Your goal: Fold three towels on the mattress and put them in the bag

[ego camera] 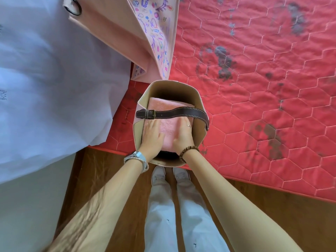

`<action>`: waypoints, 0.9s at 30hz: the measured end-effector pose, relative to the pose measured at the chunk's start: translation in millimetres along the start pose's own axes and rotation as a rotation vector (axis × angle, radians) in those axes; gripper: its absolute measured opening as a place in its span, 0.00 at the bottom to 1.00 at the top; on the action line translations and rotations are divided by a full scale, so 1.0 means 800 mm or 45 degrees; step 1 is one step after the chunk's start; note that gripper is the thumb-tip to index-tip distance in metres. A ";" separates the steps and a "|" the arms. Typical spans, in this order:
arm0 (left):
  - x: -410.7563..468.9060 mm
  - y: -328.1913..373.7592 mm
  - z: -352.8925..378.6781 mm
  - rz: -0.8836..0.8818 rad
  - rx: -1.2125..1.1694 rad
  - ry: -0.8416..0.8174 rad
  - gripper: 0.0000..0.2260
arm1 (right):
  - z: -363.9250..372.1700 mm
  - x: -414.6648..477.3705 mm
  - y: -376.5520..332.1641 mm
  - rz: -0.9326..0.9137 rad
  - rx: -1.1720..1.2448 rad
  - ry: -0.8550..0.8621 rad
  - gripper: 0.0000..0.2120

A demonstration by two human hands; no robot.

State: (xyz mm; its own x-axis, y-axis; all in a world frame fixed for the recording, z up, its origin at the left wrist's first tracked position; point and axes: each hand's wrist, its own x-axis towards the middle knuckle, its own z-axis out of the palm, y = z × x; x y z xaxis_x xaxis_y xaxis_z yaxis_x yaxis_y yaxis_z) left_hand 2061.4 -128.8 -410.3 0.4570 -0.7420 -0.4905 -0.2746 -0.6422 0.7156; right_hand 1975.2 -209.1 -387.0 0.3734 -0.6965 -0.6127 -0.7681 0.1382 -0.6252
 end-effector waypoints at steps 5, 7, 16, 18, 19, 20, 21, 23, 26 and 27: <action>-0.004 0.006 0.005 -0.065 -0.024 0.066 0.33 | 0.000 -0.009 0.006 -0.034 0.104 0.079 0.30; -0.014 0.007 0.005 -0.078 -0.094 0.133 0.34 | -0.002 -0.018 0.016 -0.116 0.144 0.101 0.37; -0.044 -0.001 0.002 -0.223 -0.401 0.153 0.34 | 0.001 -0.056 0.028 0.063 0.362 0.032 0.41; -0.045 -0.002 -0.007 -0.200 -0.418 0.147 0.32 | -0.004 -0.055 0.025 0.051 0.379 0.043 0.39; -0.048 -0.001 -0.012 -0.171 -0.433 0.138 0.31 | -0.008 -0.056 0.023 0.024 0.370 0.044 0.37; -0.053 0.003 -0.018 -0.141 -0.447 0.126 0.30 | -0.015 -0.061 0.017 -0.002 0.369 0.051 0.35; -0.058 0.006 -0.026 -0.116 -0.472 0.114 0.28 | -0.022 -0.064 0.012 -0.029 0.386 0.053 0.33; -0.070 0.015 -0.040 -0.101 -0.553 0.079 0.24 | -0.040 -0.073 0.000 -0.059 0.477 0.045 0.26; -0.101 0.029 -0.061 -0.065 -0.597 0.137 0.18 | -0.061 -0.103 -0.013 -0.094 0.595 0.087 0.19; -0.109 0.032 -0.068 -0.058 -0.608 0.174 0.18 | -0.066 -0.113 -0.017 -0.080 0.647 0.104 0.18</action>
